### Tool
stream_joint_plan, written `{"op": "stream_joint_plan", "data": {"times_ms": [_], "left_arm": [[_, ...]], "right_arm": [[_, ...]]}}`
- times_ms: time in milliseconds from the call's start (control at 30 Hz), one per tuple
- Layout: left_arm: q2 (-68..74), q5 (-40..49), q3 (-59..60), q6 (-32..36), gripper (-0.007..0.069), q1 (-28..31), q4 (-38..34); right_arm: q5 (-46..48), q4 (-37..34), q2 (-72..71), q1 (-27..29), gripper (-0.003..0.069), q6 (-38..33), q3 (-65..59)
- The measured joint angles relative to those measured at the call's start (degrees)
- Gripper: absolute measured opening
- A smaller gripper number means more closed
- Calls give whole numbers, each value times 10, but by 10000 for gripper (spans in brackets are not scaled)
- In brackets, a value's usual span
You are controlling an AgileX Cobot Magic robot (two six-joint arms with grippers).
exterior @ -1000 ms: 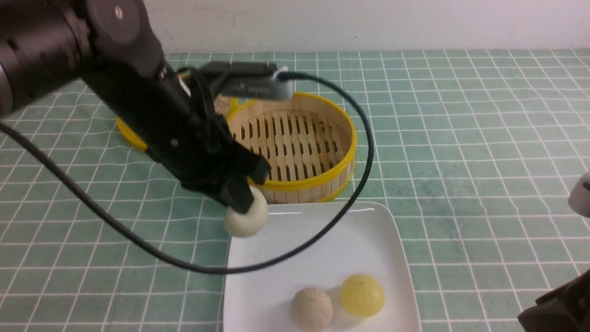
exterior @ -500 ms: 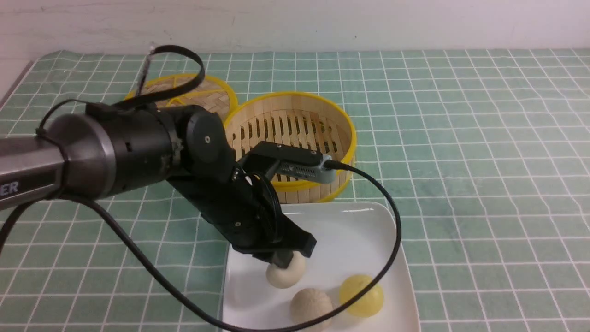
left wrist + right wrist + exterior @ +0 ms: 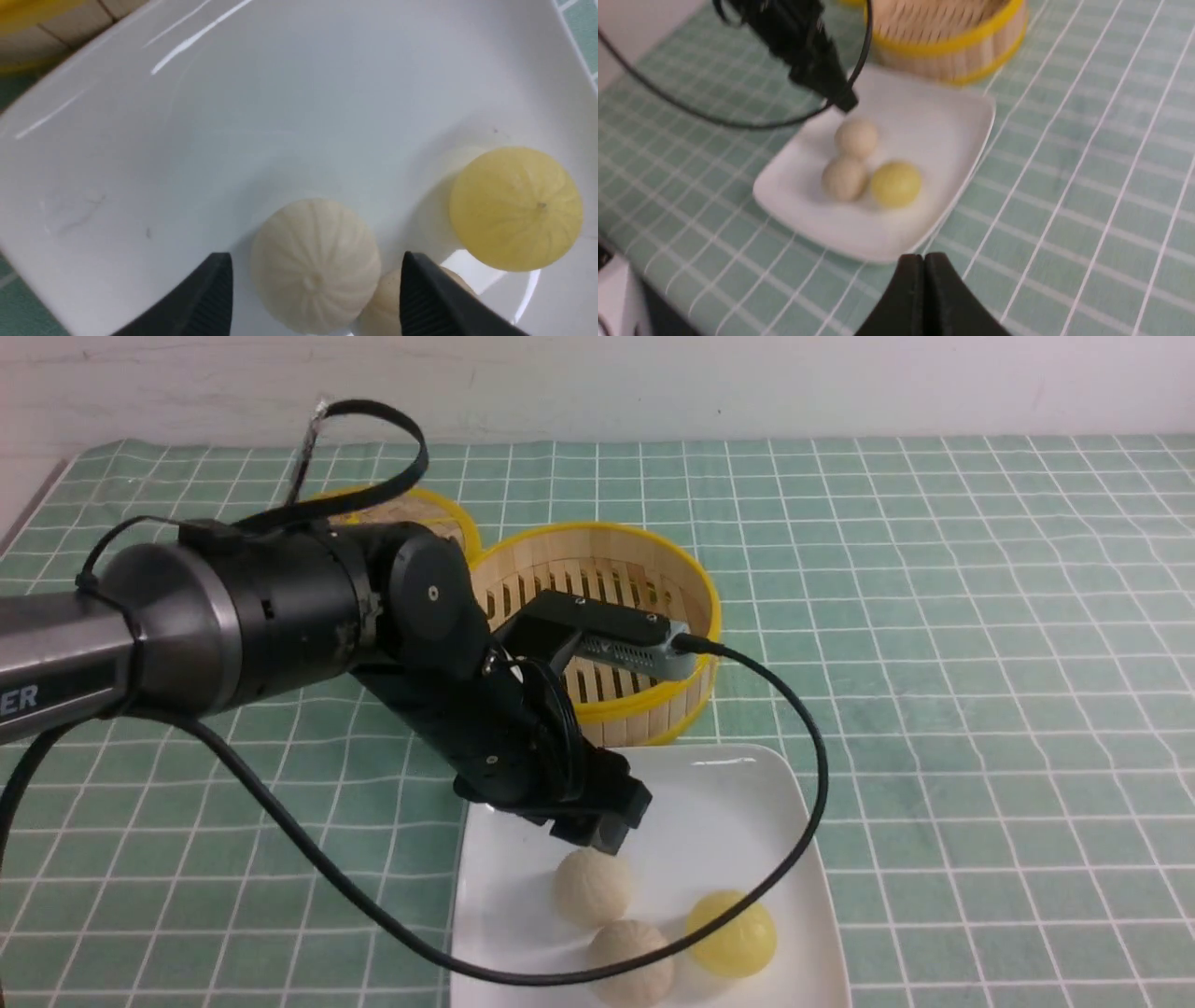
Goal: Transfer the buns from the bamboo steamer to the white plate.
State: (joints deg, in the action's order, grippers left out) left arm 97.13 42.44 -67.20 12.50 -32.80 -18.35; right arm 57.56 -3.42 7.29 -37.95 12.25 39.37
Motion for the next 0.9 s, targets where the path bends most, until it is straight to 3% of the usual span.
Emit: {"op": "stream_joint_plan", "data": {"times_ms": [200,433,533,733,900], "left_arm": [[-33,20,-39,-6,475,0,10],[-53,27,-48,-14,362,0,14],[-53,27,-48,-14,299,0,16],[-53,28,-48,-15,39,0,17],[-53,22,-48,-15,1,0,17]], "right_arm": [[-170,22,-40,0,-1,0,-132],[-328,26,-40,0,3,0,-225],[-343,26,-40,0,4,0,-230],[-353,26,-40,0,9,0,-231],[-353,26,-40,0,13,0,-231]]}}
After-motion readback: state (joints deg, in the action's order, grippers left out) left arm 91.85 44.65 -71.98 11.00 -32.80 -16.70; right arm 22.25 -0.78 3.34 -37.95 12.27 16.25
